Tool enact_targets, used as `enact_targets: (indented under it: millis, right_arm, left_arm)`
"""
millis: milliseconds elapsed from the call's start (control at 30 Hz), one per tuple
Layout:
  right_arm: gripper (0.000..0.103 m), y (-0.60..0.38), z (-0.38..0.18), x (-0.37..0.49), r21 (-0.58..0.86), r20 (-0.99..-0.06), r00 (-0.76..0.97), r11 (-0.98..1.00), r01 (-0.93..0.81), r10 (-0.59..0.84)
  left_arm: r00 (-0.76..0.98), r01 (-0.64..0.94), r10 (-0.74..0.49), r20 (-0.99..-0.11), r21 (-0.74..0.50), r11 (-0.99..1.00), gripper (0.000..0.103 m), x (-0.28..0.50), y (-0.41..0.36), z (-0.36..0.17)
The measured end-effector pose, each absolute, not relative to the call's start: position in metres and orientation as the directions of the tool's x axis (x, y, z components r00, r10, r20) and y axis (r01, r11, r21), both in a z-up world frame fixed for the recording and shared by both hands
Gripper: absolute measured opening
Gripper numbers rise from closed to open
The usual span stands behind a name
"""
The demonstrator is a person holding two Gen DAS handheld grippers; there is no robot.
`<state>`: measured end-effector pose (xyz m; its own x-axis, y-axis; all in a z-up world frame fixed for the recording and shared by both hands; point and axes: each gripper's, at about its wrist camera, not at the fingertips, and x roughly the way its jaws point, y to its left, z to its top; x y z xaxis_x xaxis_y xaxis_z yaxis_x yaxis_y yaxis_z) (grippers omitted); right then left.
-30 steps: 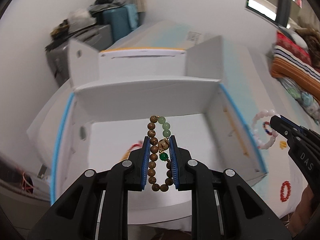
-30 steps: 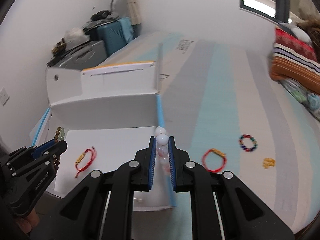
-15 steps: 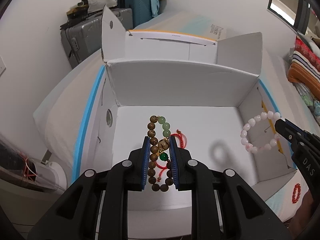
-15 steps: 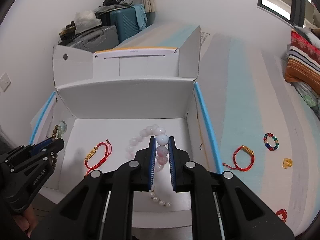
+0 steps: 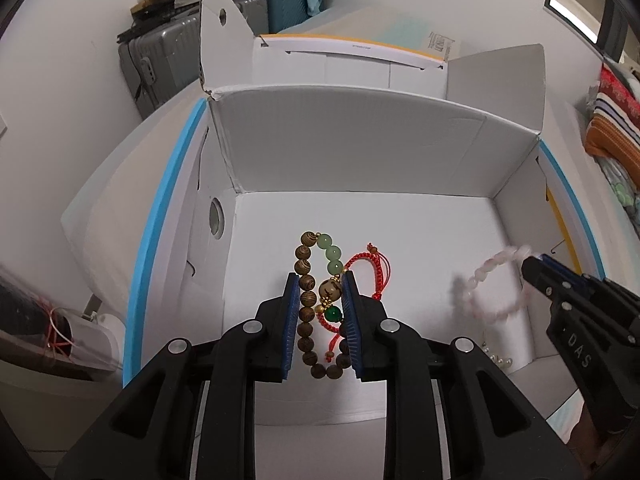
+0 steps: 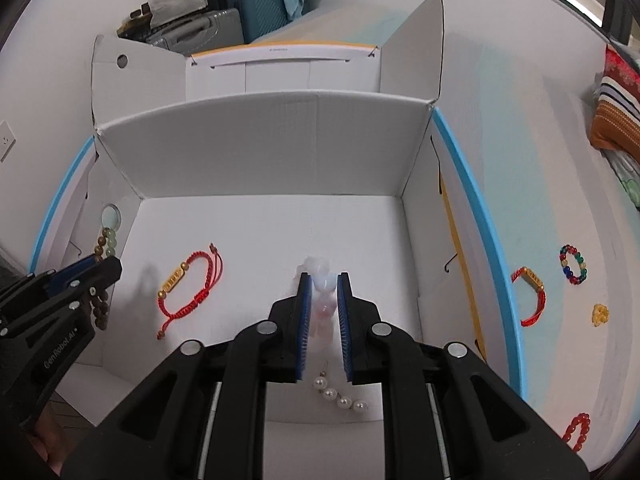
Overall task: Organize jewelry
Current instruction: 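Carry both bracelets into the white box and open both tools to release, then grasp the second red cord bracelet with the left tool while the right tool grasps the red bead bracelet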
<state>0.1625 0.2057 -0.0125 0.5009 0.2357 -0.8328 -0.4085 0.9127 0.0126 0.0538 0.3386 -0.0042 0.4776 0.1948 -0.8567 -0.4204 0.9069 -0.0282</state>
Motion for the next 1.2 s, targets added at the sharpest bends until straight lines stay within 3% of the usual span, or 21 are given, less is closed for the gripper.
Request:
enact_targets:
  millis: [33,133,233,400,533,700,1200]
  right_arm:
    - [0.035,0.204,-0.011,0.161,0.024,-0.831,0.499,0.913,-0.407,0.245]
    - [0.05,0.197,-0.003,0.157,0.048,-0.817,0.511,0.915,-0.401,0.267]
    - [0.068,0.192,0.004,0.152,0.047,-0.801,0.531,0.913,-0.406,0.277]
    - [0.081,0.168,0.018,0.145,0.033,-0.774,0.58,0.93,-0.365,0.255]
    - [0.086,0.133,0.031,0.142,0.043,-0.754,0.613,0.948,-0.314,0.237]
    - [0.091,0.092,0.041,0.139,0.039,-0.736,0.647,0.966,-0.255,0.201]
    - [0.091,-0.05,0.041,0.12,-0.011,-0.741,0.669,0.996,-0.093,0.055]
  left_arm:
    - [0.477,-0.426,0.202,-0.856,-0.024,0.904,0.027,0.053,0.339,-0.004]
    - [0.485,-0.431,0.213,-0.848,-0.02,0.902,0.04,0.053,0.338,0.0]
    - [0.5,-0.435,0.24,-0.832,-0.002,0.901,0.059,0.05,0.333,0.005]
    - [0.539,-0.442,0.268,-0.799,0.003,0.897,0.084,0.046,0.323,0.018]
    - [0.572,-0.417,0.273,-0.773,0.012,0.909,0.096,0.047,0.304,0.031]
    - [0.6,-0.372,0.25,-0.76,0.011,0.928,0.097,0.054,0.275,0.042]
    - [0.667,-0.156,0.113,-0.737,0.01,0.988,0.097,0.084,0.132,0.059]
